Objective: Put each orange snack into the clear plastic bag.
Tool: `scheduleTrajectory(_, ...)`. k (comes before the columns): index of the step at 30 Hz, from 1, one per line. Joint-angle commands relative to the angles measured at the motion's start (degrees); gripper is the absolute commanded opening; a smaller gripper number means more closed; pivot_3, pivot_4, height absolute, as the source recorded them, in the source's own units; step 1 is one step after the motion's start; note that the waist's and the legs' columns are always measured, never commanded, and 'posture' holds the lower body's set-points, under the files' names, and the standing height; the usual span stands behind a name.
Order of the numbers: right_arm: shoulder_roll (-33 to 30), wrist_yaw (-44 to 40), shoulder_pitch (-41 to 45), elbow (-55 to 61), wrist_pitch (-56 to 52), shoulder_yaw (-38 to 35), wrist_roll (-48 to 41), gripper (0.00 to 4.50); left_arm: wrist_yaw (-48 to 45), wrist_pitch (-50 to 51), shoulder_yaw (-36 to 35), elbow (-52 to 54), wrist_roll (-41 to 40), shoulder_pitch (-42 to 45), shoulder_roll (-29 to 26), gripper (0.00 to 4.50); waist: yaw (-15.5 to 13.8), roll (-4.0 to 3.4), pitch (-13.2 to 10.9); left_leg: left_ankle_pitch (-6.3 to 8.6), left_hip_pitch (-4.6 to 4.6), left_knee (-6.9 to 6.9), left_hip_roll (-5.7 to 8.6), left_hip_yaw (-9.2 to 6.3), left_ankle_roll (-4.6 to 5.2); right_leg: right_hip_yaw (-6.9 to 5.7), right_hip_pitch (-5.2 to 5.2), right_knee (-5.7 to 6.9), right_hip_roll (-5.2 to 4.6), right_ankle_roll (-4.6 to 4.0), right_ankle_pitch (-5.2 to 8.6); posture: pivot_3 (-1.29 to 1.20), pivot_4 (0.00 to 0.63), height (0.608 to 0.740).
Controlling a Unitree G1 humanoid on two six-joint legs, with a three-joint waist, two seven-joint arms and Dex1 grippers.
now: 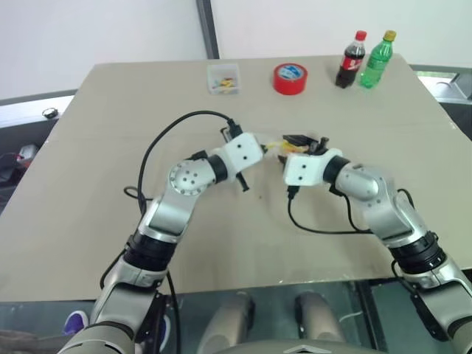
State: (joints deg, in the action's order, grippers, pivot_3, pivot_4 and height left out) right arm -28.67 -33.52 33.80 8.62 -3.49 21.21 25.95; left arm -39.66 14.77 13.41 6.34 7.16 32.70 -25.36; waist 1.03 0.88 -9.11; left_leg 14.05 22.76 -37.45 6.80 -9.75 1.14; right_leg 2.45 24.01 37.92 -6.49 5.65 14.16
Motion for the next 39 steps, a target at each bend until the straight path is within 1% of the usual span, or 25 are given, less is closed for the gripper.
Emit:
scheduleTrajectory(1,0.5,1.1,1.8,0.7,2.2,-0.7,0.7,2.06,0.7,-0.1,-0.8,3.1,-0.2,0.9,0.1,0.0,-0.1,0.0,0.0,0.0,0.0,0.0,0.0,0.0,0.0,0.0,-0.01,-0.01,0.0,0.0,0.0,0.0,0.15,0.74)
scheduleTrajectory(2,0.5,1.2,1.9,0.5,2.6,-0.7,1.0,1.65,0.7,-0.1,-0.7,3.1,-0.2,1.0,0.1,0.0,0.0,0.0,0.0,0.0,0.0,0.0,0.0,0.0,0.0,0.0,-0.01,-0.01,0.0,0.0,0.0,0.0,0.15,0.74)
scheduleTrajectory(16,2.3,1.0,1.9,0.3,3.8,-0.5,2.7,1.65,0.8,0.1,-0.7,3.2,-0.2,1.1,0.2,0.0,0.0,0.0,0.0,0.0,0.0,0.0,0.0,0.0,0.0,0.0,0.0,0.0,0.0,0.0,0.0,0.0,0.15,0.74)
scheduleTrajectory(17,2.4,0.9,1.9,0.3,3.8,-0.5,2.8,1.09,0.9,0.1,-0.8,3.2,-0.3,1.1,0.3,0.0,0.0,0.0,0.0,0.0,0.0,0.0,0.0,0.0,0.0,0.0,0.0,0.0,0.0,0.0,0.0,0.0,0.15,0.74)
scheduleTrajectory(19,2.6,1.0,2.0,0.2,3.9,-0.6,3.0,0.37,0.9,0.2,-0.8,3.2,-0.3,1.1,0.4,0.0,0.0,0.0,0.0,0.0,0.0,0.0,0.0,0.0,0.0,0.0,0.0,0.0,0.0,0.0,0.0,0.0,0.15,0.74)
scheduleTrajectory(20,2.7,1.0,2.0,0.2,4.0,-0.6,3.1,0.11,0.9,0.2,-0.8,3.2,-0.3,1.1,0.4,0.0,0.0,0.0,0.0,0.0,0.0,0.0,0.0,0.0,0.0,0.0,0.0,0.0,0.0,0.0,0.0,0.0,0.15,0.74)
scheduleTrajectory(31,2.5,1.4,1.3,1.1,3.5,-1.6,3.2,0.11,1.6,-0.6,-1.5,2.5,-0.8,0.6,0.1,0.0,0.0,0.0,0.0,0.0,0.0,0.0,0.0,0.0,0.0,0.01,0.0,0.0,0.0,0.0,0.0,0.0,0.15,0.74)
scheduleTrajectory(35,1.1,1.2,-1.8,3.6,0.4,-5.3,1.4,0.11,2.7,-1.9,-3.8,1.3,-1.7,0.1,-0.7,0.0,-0.1,0.0,0.0,0.0,0.0,0.0,0.0,-0.01,0.0,0.0,0.0,0.0,0.0,0.0,0.0,0.0,0.15,0.74)
scheduleTrajectory(39,-1.1,0.7,-5.2,6.0,-2.2,-9.0,0.0,0.11,3.3,-2.7,-4.5,0.6,-2.3,0.2,-1.4,0.0,-0.2,0.0,0.0,0.0,0.01,0.0,0.0,-0.01,0.0,0.01,-0.01,-0.02,-0.01,0.0,0.0,0.0,0.15,0.74)
